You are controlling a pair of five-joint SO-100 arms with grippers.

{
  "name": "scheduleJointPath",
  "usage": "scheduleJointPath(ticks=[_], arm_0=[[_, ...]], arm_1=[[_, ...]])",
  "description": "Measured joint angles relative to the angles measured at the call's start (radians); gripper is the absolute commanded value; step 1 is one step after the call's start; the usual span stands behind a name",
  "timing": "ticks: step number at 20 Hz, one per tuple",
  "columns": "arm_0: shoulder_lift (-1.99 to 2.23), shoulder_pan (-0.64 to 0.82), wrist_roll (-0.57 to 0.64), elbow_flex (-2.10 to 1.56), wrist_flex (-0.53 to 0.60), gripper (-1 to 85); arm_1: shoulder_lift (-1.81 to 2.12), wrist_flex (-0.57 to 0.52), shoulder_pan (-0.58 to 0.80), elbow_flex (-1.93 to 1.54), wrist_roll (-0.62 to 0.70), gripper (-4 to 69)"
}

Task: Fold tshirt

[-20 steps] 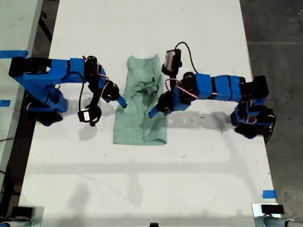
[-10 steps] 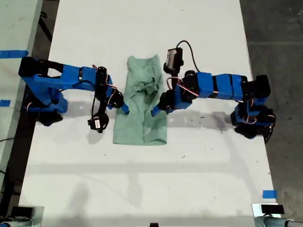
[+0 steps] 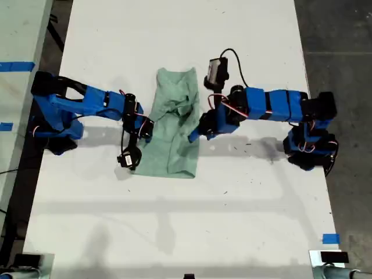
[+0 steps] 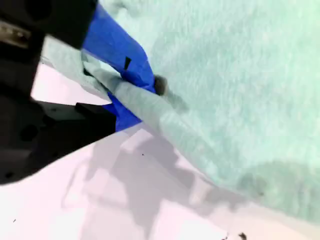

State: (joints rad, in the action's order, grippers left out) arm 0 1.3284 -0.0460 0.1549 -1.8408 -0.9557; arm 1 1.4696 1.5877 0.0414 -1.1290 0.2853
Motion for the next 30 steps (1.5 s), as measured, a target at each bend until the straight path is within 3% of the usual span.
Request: scheduleJointPath(ticks=[3,8,14,17,19,20,21,24,27,30], arm_0=[[0.003,0.0,-0.034,0.034,-0.048,0.0],[0.08,0.008,-0.089,0.17,-0.388,0.0],[-0.071,0.003,-0.083,0.598,-0.615,0.0],[-0.31,0.003,-0.057,0.9,-0.634,0.0],[-0.448,0.003,-0.034,1.034,-0.584,2.0],[-0.489,0.003,-0.011,1.051,-0.538,16.9],[-0.529,0.003,0.015,1.06,-0.482,23.5],[-0.588,0.003,0.058,1.071,-0.425,26.6],[-0.58,0.002,0.052,1.072,-0.472,26.0],[-0.499,-0.014,0.052,1.071,-0.614,25.6]], arm_1=[[0.002,0.0,0.0,-0.005,0.0,20.6],[0.002,0.0,0.0,-0.012,-0.009,20.6],[0.002,0.0,0.0,-0.02,-0.02,20.3],[0.002,0.0,0.0,-0.02,-0.025,20.3],[0.002,0.0,-0.002,-0.029,-0.032,20.3],[0.0,0.0,-0.005,-0.031,-0.034,20.3],[0.0,0.0,-0.006,-0.032,-0.034,20.3],[0.002,0.0,-0.011,-0.035,-0.037,20.3],[0.015,-0.002,-0.015,-0.064,-0.044,20.3],[0.041,-0.015,-0.015,-0.098,-0.046,20.3]])
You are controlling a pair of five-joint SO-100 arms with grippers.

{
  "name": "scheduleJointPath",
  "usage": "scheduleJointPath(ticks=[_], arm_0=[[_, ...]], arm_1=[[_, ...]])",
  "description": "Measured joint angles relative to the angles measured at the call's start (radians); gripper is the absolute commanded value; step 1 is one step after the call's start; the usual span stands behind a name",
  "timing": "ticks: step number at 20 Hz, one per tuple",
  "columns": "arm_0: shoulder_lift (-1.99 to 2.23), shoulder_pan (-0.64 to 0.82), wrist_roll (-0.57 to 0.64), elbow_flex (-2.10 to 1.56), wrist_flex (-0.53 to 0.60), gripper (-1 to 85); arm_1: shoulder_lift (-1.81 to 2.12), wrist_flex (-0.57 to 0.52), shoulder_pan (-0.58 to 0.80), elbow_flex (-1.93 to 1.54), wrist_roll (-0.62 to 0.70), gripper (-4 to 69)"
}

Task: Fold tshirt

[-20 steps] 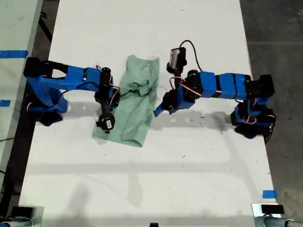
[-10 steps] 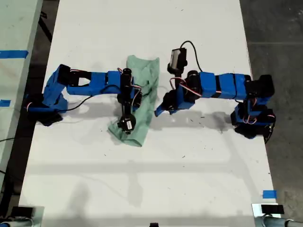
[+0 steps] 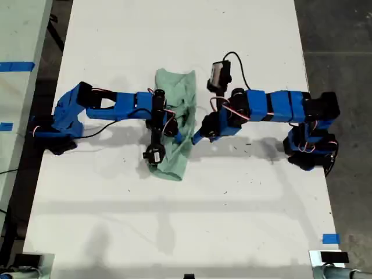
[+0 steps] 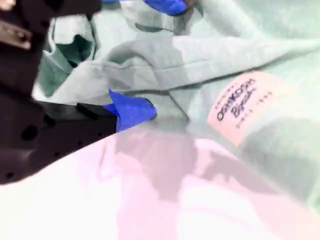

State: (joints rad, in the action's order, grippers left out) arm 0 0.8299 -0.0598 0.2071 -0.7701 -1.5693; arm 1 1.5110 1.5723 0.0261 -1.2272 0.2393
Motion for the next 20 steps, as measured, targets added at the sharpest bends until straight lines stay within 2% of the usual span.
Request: scheduleJointPath(ticks=[5,7,11,14,16,20], arm_0=[[0.262,-0.063,-0.014,-0.026,-0.224,25.8],[0.336,-0.091,-0.048,-0.063,-0.258,27.3],[0.463,-0.15,-0.129,-0.23,-0.259,27.7],[0.526,-0.175,-0.15,-0.341,-0.229,27.8],[0.571,-0.175,-0.152,-0.425,-0.141,27.7],[0.614,-0.175,-0.152,-0.514,-0.044,27.7]], arm_1=[[0.029,-0.034,-0.006,-0.057,-0.009,19.5],[0.031,-0.038,-0.014,-0.057,-0.009,19.2],[0.031,-0.041,-0.04,-0.057,-0.029,20.1],[0.031,-0.071,-0.067,-0.057,-0.048,25.8],[0.023,-0.083,-0.084,-0.055,-0.051,26.9],[-0.094,-0.089,-0.107,0.035,-0.046,27.3]])
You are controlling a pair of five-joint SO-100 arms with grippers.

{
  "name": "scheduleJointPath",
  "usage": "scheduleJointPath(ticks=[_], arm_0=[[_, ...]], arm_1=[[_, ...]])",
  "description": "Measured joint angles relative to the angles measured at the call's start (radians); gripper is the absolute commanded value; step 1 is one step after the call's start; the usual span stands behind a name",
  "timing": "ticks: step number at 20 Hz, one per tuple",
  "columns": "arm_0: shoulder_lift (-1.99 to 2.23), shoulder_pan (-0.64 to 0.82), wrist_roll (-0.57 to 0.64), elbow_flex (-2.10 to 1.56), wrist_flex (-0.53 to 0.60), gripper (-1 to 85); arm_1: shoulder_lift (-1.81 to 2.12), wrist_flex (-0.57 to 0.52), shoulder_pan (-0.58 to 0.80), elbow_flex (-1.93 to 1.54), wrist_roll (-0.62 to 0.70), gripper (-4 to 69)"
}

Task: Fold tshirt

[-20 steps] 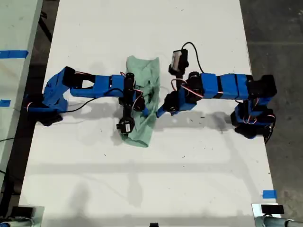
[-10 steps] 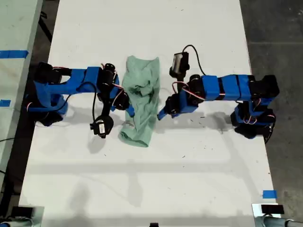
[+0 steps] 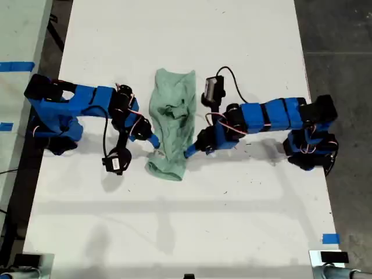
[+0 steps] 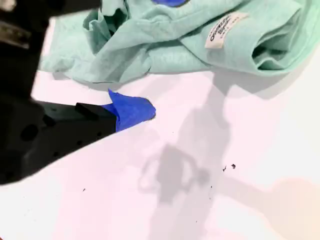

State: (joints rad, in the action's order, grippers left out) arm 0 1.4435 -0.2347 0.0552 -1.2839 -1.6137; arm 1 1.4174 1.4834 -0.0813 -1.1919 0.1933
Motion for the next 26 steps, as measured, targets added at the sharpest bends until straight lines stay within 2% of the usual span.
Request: scheduleJointPath(ticks=[7,13,17,19,20,21,23,24,26], arm_0=[[-0.023,0.003,0.035,0.0,0.063,28.7],[-0.261,0.035,0.063,0.0,0.156,28.2],[-0.4,0.044,0.064,0.005,0.216,18.0],[-0.443,0.046,0.052,0.046,0.247,12.1],[-0.466,0.046,0.043,0.069,0.262,8.8],[-0.479,0.046,0.044,0.071,0.282,5.0],[-0.489,0.044,0.031,0.072,0.328,0.1],[-0.489,0.043,0.023,0.072,0.345,0.1],[-0.489,0.037,0.018,0.074,0.364,0.0]], arm_1=[[-0.193,-0.006,-0.002,0.184,0.015,27.3],[-0.377,-0.086,-0.014,0.227,0.014,27.5],[-0.515,-0.153,-0.014,0.253,0.014,26.5],[-0.56,-0.183,-0.009,0.304,0.014,23.4],[-0.58,-0.196,-0.006,0.322,0.014,18.4],[-0.601,-0.209,-0.006,0.336,0.014,9.2],[-0.63,-0.219,-0.006,0.359,0.006,0.8],[-0.635,-0.229,-0.006,0.36,-0.002,-1.9],[-0.647,-0.241,-0.006,0.362,-0.008,-1.8]])
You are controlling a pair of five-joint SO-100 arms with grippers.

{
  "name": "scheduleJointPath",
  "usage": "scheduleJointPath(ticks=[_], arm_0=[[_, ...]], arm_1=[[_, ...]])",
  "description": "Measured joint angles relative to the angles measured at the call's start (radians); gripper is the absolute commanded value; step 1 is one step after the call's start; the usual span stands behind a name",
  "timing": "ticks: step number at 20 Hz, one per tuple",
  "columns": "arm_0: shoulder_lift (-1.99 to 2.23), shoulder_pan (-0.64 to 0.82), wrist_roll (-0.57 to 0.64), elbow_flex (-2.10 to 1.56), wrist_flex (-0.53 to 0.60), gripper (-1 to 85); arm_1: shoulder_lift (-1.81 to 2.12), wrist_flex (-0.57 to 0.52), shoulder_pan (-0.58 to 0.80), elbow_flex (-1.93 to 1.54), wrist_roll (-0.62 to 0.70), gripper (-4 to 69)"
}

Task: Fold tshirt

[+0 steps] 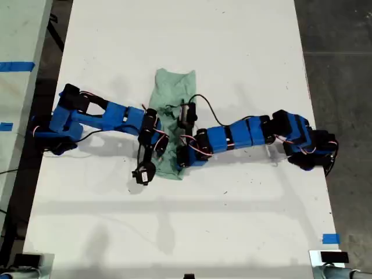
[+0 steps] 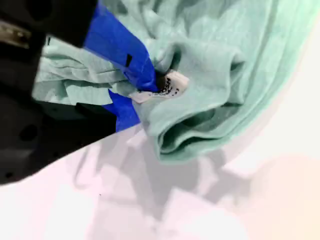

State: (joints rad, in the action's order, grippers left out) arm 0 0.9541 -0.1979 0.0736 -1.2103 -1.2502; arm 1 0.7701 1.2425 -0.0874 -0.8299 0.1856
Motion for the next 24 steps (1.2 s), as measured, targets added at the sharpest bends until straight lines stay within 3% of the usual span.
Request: scheduleJointPath(ticks=[5,10,16,20,24], arm_0=[[-0.012,-0.035,-0.011,0.103,-0.021,0.0],[-0.034,-0.167,0.014,0.371,-0.178,0.0],[0.061,-0.229,0.051,0.408,-0.141,0.0],[0.152,-0.153,0.118,0.405,-0.138,0.0],[0.314,0.075,0.252,0.356,-0.202,0.0]], arm_1=[[0.043,0.054,-0.026,-0.017,-0.002,-1.8],[0.184,0.17,-0.135,-0.031,-0.014,-1.7],[0.377,0.176,-0.164,-0.074,-0.017,-1.7],[0.457,0.176,-0.051,-0.14,0.028,-1.7],[0.586,0.149,0.186,-0.245,0.141,-1.7]])
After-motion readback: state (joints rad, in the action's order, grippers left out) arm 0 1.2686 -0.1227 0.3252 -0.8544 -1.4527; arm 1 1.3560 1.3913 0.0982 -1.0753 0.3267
